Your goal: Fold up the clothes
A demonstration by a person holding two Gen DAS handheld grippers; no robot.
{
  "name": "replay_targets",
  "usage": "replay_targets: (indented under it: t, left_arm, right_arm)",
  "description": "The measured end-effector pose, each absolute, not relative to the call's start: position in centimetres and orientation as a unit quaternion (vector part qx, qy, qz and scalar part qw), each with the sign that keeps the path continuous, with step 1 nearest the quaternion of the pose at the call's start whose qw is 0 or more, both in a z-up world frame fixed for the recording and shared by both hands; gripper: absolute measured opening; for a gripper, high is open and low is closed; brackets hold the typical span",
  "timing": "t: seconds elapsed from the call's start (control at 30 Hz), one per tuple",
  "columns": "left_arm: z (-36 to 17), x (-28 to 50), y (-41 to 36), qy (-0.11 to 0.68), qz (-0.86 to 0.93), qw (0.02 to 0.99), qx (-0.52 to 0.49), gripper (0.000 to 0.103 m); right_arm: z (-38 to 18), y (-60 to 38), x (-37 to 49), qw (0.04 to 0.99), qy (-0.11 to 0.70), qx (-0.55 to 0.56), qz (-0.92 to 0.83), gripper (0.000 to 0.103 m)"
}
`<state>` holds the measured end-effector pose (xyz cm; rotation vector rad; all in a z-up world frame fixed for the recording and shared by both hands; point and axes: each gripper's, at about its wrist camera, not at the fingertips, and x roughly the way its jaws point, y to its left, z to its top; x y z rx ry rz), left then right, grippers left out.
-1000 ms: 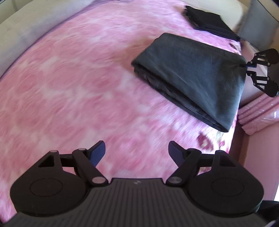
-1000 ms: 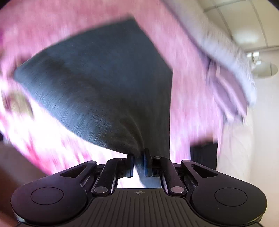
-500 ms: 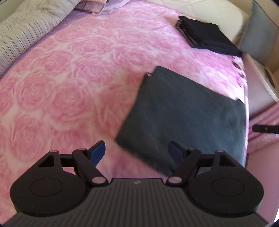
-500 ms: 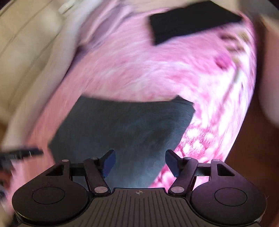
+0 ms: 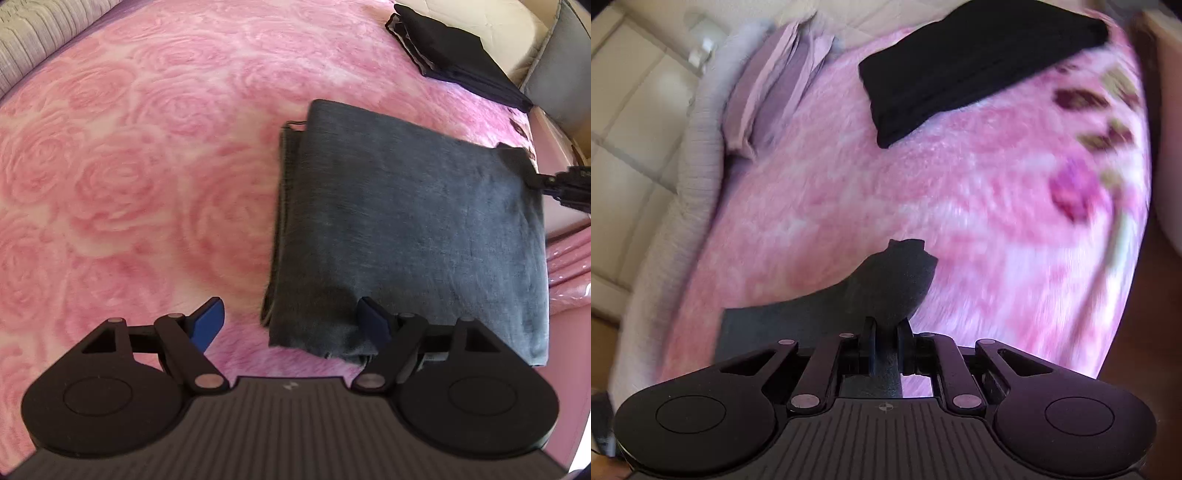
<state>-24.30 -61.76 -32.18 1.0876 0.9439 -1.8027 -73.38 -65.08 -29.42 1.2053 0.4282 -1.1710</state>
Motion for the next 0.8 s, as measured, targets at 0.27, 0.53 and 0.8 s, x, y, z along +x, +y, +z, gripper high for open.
replay_targets:
  t: [0.27,0.53,0.8]
  left_arm:
    - [-30.0,-25.2,-59.3,0.26,-0.741,0.407,0.467,0.076]
    - [-29.0,-25.1,-52.0,-0.001,-0.792,0.337,0.51,0.079]
    - [-31.9,-26.5,-46.8,-0.172,-0.805,0.241,0.514,0.088]
  right_arm:
    - [-24.6,-53.4,-64.6,0.745,0.369,0.23,-0.506,0.041]
    - [-30.2,-39.4,-53.2,0.773,0.512,0.012,-0.375,0.049]
    - [-38.0,-40.7,-48.6,0.712,0.586,-0.148,-0.357,0.076]
